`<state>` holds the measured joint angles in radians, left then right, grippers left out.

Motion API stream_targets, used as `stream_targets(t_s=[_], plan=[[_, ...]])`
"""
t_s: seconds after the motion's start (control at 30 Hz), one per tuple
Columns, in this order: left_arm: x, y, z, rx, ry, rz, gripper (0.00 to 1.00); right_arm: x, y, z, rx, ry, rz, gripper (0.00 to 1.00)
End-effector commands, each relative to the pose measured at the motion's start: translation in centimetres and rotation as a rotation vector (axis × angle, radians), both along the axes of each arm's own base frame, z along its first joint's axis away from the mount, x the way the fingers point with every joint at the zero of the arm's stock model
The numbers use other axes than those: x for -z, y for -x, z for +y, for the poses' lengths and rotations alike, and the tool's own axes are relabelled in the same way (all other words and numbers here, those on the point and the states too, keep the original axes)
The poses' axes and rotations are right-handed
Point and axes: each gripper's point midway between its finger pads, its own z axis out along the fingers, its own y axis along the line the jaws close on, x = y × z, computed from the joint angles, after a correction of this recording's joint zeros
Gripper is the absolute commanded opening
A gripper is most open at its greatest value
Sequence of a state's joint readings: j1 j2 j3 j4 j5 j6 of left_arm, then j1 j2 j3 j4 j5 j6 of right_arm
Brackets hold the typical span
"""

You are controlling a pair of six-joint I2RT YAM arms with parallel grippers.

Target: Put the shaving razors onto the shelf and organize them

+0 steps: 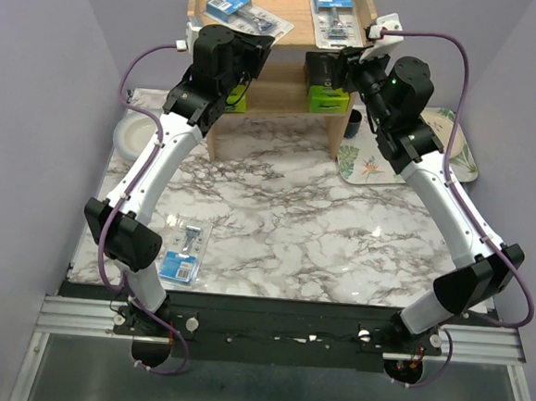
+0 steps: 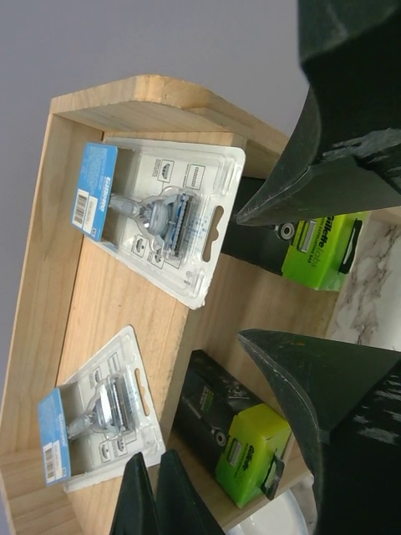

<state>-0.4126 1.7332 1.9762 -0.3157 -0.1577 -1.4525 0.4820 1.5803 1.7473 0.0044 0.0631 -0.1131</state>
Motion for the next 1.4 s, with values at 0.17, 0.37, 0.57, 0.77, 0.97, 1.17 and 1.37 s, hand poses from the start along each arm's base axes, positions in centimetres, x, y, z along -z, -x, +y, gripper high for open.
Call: stream_targets(t_s=[0.17, 0.37, 0.57, 0.77, 0.97, 1.17, 1.37], plan=[[0.1, 0.9, 1.1, -0.027, 0.005, 0.044, 0.41, -0.5, -0.7, -0.3, 0.017, 0.002, -0.011, 0.61], [1.0, 1.1, 1.4, -0.039, -0.015, 0.071, 0.42, -0.3, -1.0, -0.3, 0.020, 0.002, -0.008, 0.61], [0.7, 0.0, 1.3, -0.054, -0.009, 0.055, 0.43, -0.5, -1.1, -0.2, 0.016, 0.000, -0.010, 0.61], [0.5, -0.9, 1.0, -0.063, -0.006, 0.036, 0.43, 0.0, -1.0, -0.5, 0.027, 0.013, -0.007, 0.61], [1.1, -1.7, 1.0, -0.077, -0.016, 0.036, 0.35, 0.3, -1.1, -0.6, 0.033, 0.019, -0.008, 0.61], [0.3, -1.3, 1.2, -0.078, 0.015, 0.023, 0.18, 0.5, -1.5, -0.6, 0.038, 0.022, -0.008, 0.61], [-0.7, -0.5, 1.6, -0.033, -0.031, -0.042, 0.07, 0.9, -1.7, -0.6, 0.040, 0.027, -0.005, 0.61]])
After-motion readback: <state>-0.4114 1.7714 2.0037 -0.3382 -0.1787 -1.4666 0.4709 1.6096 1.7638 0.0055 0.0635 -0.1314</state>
